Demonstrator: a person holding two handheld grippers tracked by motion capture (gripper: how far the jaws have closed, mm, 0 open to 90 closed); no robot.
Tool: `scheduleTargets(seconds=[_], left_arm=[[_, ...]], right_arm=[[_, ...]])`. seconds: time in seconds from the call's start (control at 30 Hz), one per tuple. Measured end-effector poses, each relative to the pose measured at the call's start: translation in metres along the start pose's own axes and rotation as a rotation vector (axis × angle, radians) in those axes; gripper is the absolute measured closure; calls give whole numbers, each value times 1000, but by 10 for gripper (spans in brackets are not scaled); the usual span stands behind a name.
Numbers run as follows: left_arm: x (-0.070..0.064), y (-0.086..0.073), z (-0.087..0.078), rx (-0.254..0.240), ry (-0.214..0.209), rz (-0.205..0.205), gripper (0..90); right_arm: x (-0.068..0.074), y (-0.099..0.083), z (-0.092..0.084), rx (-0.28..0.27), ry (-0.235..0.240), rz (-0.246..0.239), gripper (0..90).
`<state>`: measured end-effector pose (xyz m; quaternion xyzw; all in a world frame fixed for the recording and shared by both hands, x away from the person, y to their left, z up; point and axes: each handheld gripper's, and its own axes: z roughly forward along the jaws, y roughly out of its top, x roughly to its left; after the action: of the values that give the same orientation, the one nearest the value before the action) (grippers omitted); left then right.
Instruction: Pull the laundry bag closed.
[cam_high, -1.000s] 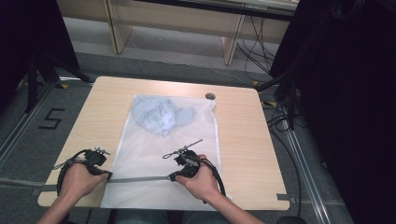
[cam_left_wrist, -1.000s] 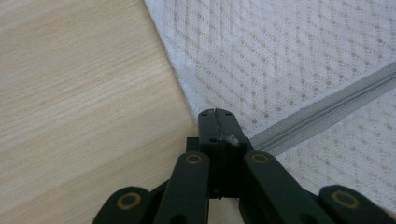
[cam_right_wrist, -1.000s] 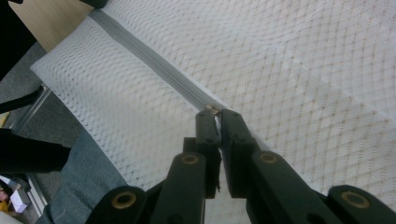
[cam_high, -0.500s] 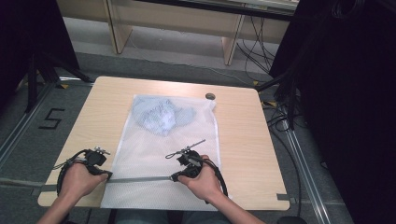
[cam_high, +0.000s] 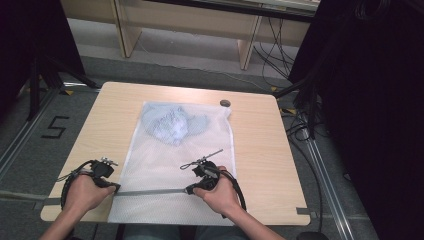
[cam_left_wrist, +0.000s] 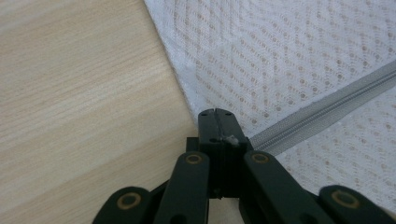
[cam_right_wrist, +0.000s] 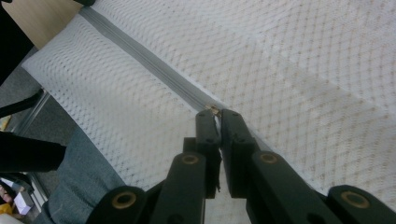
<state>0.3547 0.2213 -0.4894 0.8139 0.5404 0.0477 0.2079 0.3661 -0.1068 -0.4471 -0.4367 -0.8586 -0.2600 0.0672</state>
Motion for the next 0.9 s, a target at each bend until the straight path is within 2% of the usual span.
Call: scheduleTargets(seconds=[0.07,0.13,0.17,0.2,0.3,0.33,0.4,0.9], left_arm=[[0,0,0,0,-1,0,898],[0,0,0,-1,0,0,898],[0,0,0,0,0,-1,898],[0,0,0,0,0,0,898],[0,0,0,2,0,0,898],[0,0,0,-2,0,-1,898],[0,0,0,4,3,0,898],[0,0,-1,5,0,2,898]], right_arm=[[-2,0,-1,-12,5,-21,871],[-1,0,-1,-9,5,-12,871],[0,-1,-2,0,10,12,871],[-3,-1,-1,-17,3,-17,871],[-4,-3,-2,-15,-1,-13,871],[-3,-3,-3,-3,6,10,871],[-5,-4,-3,-15,4,-16,871],[-8,-8,-5,-12,-5,4,871]])
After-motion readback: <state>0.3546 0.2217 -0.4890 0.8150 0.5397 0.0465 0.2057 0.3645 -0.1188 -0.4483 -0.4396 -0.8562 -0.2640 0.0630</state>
